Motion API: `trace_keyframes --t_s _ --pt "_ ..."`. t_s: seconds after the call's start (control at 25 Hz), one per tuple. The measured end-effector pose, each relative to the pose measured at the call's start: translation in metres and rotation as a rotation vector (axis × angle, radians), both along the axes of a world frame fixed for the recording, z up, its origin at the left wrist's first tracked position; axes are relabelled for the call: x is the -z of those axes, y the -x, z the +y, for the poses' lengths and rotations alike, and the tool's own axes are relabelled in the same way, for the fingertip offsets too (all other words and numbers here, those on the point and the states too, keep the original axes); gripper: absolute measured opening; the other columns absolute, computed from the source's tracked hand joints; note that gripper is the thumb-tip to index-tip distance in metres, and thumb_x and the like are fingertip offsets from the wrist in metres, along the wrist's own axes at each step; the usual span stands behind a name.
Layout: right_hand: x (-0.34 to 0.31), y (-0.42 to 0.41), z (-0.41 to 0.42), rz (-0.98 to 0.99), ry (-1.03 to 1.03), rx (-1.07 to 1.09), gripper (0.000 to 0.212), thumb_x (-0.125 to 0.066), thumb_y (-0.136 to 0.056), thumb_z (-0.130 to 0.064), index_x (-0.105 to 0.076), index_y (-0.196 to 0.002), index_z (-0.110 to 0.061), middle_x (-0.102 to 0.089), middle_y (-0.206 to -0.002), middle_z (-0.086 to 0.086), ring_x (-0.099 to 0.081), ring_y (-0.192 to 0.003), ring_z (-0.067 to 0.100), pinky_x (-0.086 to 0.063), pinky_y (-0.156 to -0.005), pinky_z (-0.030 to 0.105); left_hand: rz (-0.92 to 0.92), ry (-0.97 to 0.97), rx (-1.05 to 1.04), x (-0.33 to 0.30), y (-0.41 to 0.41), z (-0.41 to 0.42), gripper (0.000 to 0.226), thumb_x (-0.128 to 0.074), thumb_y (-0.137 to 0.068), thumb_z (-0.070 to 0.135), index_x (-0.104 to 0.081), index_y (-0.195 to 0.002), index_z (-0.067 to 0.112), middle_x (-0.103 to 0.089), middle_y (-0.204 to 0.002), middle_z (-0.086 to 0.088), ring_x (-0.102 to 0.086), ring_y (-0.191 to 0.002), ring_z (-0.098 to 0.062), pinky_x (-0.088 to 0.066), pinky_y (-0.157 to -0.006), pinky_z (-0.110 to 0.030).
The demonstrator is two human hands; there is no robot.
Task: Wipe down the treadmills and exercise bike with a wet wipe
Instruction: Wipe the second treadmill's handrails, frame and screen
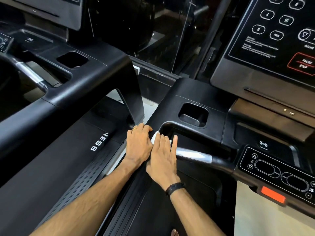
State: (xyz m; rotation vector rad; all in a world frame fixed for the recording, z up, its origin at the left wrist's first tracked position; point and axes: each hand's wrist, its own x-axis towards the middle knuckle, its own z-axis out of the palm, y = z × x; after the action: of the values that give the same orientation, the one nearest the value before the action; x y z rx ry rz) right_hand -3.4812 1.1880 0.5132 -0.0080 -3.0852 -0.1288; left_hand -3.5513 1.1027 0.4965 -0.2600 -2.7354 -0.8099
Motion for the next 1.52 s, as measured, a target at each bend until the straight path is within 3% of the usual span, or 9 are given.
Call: trace_keyframes --t_s 0.2,0.28,0.36,0.44,0.64,0.84,1.16,1.36,1.52 --pt "-0.003 -0.041 0.005 -0.07 -0.17 -0.09 0.112 -0.064 -0.082 -0.034 0.011 -0.154 0.009 0.0 -0.162 0.032 0.003 -0.151 0.046 0.006 -0.121 0.061 -0.02 0.007 -0.011 0.004 -0.002 -0.002 0.039 -0.038 -0.081 0.008 -0.069 -0.104 0.01 -0.067 -0.1 -0.005 -0.061 -0.088 -0.028 -0.045 -0.077 -0.044" --pt "-0.004 -0.034 0.013 -0.057 -0.156 -0.073 0.106 -0.067 -0.079 -0.032 -0.004 -0.155 0.006 -0.018 -0.158 0.028 -0.012 -0.149 0.043 0.004 -0.122 0.06 -0.013 0.014 -0.009 0.004 -0.002 0.0 0.039 -0.037 -0.081 0.008 -0.069 -0.104 0.011 -0.067 -0.1 -0.004 -0.061 -0.088 -0.028 -0.045 -0.077 -0.044" --pt "-0.007 -0.009 0.014 -0.028 0.007 -0.017 0.079 -0.068 -0.078 -0.028 -0.034 -0.145 -0.002 -0.049 -0.133 0.014 -0.041 -0.132 0.033 0.006 -0.123 0.057 -0.017 0.017 -0.009 0.003 -0.002 -0.001 0.04 -0.035 -0.081 0.01 -0.069 -0.103 0.011 -0.067 -0.099 -0.004 -0.061 -0.088 -0.028 -0.044 -0.077 -0.044" --pt "-0.012 0.003 0.012 -0.026 0.136 0.0 0.058 -0.067 -0.08 -0.028 -0.047 -0.131 -0.01 -0.057 -0.11 0.005 -0.053 -0.114 0.027 0.01 -0.123 0.055 -0.028 0.017 -0.013 0.002 -0.002 -0.002 0.041 -0.035 -0.081 0.011 -0.069 -0.103 0.011 -0.067 -0.099 -0.004 -0.061 -0.089 -0.029 -0.045 -0.078 -0.044" --pt "-0.006 -0.028 0.028 0.01 -0.102 -0.065 0.087 -0.069 -0.08 -0.039 -0.032 -0.149 -0.002 -0.044 -0.13 0.015 -0.042 -0.127 0.035 -0.004 -0.121 0.061 -0.015 0.066 -0.008 0.0 -0.005 -0.001 0.05 -0.023 -0.079 0.021 -0.069 -0.098 0.012 -0.066 -0.094 -0.005 -0.062 -0.085 -0.03 -0.045 -0.075 -0.045" --pt "-0.007 -0.006 0.031 0.029 0.042 0.024 0.048 -0.07 -0.081 -0.038 -0.055 -0.118 -0.011 -0.059 -0.1 0.005 -0.056 -0.102 0.027 -0.006 -0.123 0.06 -0.024 0.16 0.041 -0.004 -0.004 0.002 0.049 -0.023 -0.08 0.02 -0.068 -0.096 0.012 -0.064 -0.089 -0.005 -0.061 -0.08 -0.03 -0.046 -0.074 -0.045" --pt "-0.011 -0.034 0.074 0.122 0.042 0.039 0.056 -0.07 -0.081 -0.04 -0.054 -0.129 -0.015 -0.057 -0.102 -0.002 -0.056 -0.102 0.022 -0.009 -0.122 0.06 0.115 0.413 0.224 -0.007 -0.007 0.007 0.028 -0.063 -0.074 0.008 -0.065 -0.1 0.015 -0.059 -0.092 -0.004 -0.058 -0.081 -0.027 -0.046 -0.078 -0.041" --pt "-0.019 -0.062 0.133 0.185 0.0 0.116 0.054 -0.077 -0.074 -0.036 -0.058 -0.122 -0.019 -0.056 -0.096 -0.004 -0.057 -0.096 0.022 -0.014 -0.122 0.06 0.216 0.438 0.284 -0.009 -0.007 0.009 0.033 -0.061 -0.073 0.007 -0.065 -0.105 0.011 -0.059 -0.091 -0.006 -0.059 -0.08 -0.029 -0.048 -0.079 -0.043" --pt "-0.023 -0.076 0.157 0.244 -0.002 0.192 0.055 -0.08 -0.073 -0.033 -0.058 -0.122 -0.021 -0.056 -0.099 -0.006 -0.058 -0.098 0.021 -0.01 -0.124 0.056 0.347 0.426 0.36 -0.008 -0.008 0.011 0.038 -0.04 -0.077 0.01 -0.063 -0.106 0.009 -0.06 -0.092 -0.006 -0.06 -0.081 -0.03 -0.041 -0.084 -0.042"
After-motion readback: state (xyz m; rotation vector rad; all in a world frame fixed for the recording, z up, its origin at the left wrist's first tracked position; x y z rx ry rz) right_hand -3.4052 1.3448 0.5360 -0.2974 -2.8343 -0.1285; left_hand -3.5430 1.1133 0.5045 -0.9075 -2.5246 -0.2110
